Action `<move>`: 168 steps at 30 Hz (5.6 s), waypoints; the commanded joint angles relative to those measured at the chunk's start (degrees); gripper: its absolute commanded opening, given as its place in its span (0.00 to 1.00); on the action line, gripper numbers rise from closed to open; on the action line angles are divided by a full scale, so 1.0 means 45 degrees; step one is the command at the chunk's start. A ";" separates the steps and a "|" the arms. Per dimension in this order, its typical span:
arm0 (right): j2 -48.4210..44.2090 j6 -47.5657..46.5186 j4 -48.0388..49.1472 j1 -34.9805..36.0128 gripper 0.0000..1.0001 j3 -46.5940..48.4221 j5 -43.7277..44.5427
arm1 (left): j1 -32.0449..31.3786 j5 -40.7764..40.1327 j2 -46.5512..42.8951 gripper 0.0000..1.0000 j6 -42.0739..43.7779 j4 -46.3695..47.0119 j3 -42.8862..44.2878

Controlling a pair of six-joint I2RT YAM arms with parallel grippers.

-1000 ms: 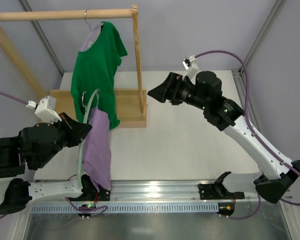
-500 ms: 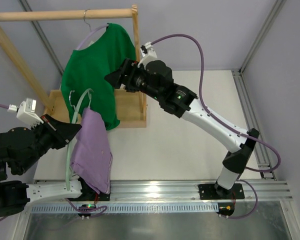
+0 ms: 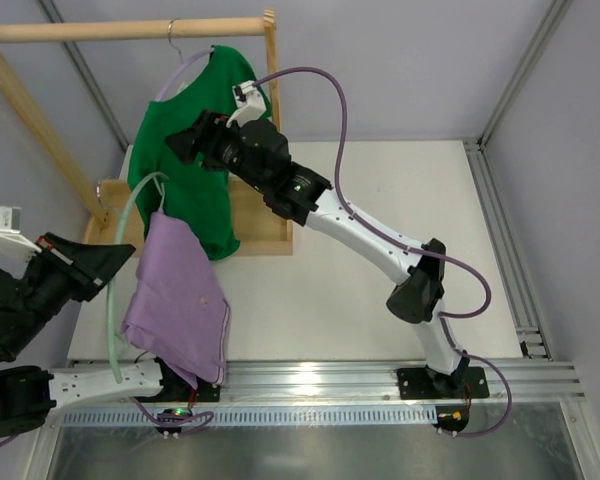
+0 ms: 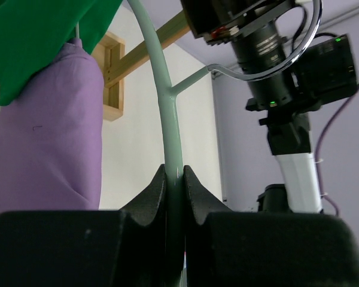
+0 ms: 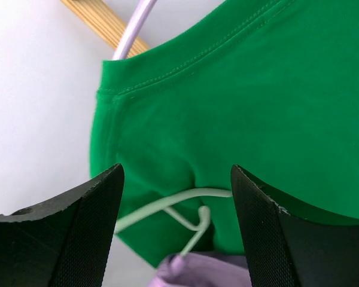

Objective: Place the trousers on the hanger
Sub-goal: Hang the hanger with trousers onto the clothesline

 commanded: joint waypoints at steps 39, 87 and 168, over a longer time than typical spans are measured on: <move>0.3064 -0.0671 0.4116 -0.0346 0.04 0.1833 -0.0073 | -0.0024 -0.0060 -0.0840 0.01 0.0578 -0.1650 -0.0274; 0.2827 -0.1101 0.4621 0.0005 0.76 0.0932 -0.0774 | -0.0180 0.0545 -0.1933 0.01 0.0656 -0.0949 -0.1054; -0.4321 -0.2527 0.2827 -0.2573 0.04 -0.7232 -0.2962 | -0.5455 -0.8342 0.3615 0.01 2.7225 2.6968 -0.2694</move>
